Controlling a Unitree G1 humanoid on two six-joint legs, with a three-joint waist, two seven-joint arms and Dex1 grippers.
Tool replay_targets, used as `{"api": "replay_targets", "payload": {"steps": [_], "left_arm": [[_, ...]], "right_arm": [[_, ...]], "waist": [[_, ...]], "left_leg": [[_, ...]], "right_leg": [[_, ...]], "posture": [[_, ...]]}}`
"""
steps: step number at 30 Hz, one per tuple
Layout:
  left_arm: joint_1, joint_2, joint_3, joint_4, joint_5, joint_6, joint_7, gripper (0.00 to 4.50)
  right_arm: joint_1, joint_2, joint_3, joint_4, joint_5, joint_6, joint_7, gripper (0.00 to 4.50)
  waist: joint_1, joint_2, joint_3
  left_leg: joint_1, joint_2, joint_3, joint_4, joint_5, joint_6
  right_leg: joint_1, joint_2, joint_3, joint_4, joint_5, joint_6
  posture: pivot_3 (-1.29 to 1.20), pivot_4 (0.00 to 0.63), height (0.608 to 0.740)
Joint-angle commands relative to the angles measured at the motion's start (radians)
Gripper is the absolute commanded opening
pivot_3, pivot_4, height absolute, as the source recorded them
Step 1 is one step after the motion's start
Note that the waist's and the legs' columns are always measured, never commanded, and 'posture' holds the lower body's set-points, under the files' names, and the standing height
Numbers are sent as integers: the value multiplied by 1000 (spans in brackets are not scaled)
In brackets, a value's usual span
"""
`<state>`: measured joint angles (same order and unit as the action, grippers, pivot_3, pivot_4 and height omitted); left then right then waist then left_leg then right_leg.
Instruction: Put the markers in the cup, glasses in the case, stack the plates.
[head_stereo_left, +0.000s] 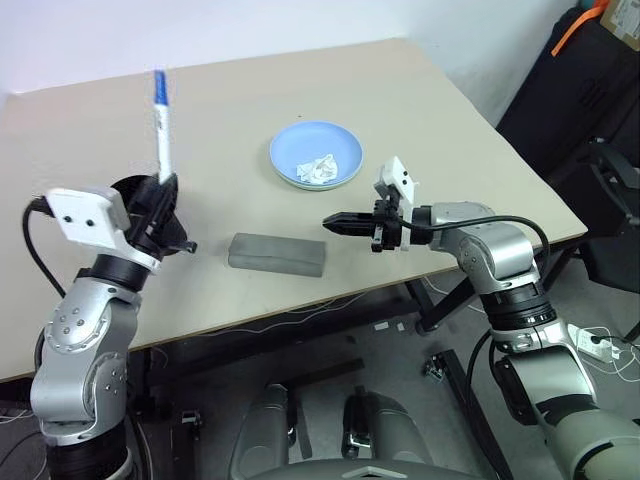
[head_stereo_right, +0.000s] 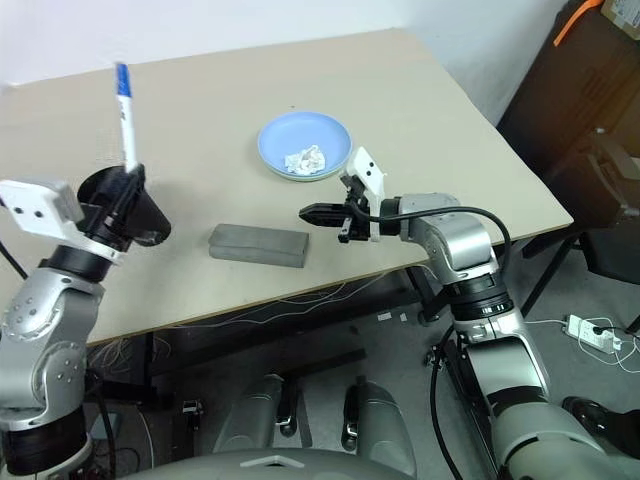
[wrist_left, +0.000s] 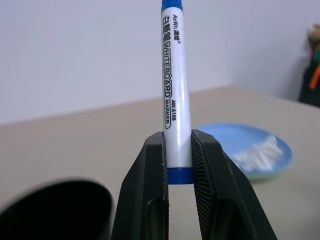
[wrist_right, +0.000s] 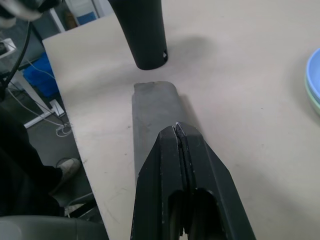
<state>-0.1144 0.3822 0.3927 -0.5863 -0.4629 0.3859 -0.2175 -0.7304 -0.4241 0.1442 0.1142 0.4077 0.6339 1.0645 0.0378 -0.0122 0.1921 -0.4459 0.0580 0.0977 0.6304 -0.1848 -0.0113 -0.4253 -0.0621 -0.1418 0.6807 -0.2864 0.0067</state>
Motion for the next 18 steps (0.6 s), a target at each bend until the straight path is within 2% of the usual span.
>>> {"api": "replay_targets", "payload": {"steps": [1, 8, 18], "left_arm": [[-38, 6, 75, 40, 37, -81, 42, 324], [-106, 45, 111, 171, 0, -229, -58, 324], [-177, 77, 124, 315, -59, -264, -142, 324]], "right_arm": [[-27, 0, -26, -43, 31, -10, 13, 0], [-53, 38, -98, -72, 119, -36, 18, 0], [-39, 40, -108, -138, 140, -83, 4, 0]], "waist": [[-1, 0, 0], [1, -2, 1], [-1, -2, 2]], "left_leg": [[0, 0, 0, 0, 0, 0], [0, 1, 2, 0, 0, 0], [0, 2, 3, 0, 0, 0]], "right_leg": [[0, 0, 0, 0, 0, 0], [-1, 1, 0, 0, 0, 0], [-1, 1, 0, -1, 0, 0]], "posture": [[0, 150, 719], [0, 150, 719], [0, 150, 719]]}}
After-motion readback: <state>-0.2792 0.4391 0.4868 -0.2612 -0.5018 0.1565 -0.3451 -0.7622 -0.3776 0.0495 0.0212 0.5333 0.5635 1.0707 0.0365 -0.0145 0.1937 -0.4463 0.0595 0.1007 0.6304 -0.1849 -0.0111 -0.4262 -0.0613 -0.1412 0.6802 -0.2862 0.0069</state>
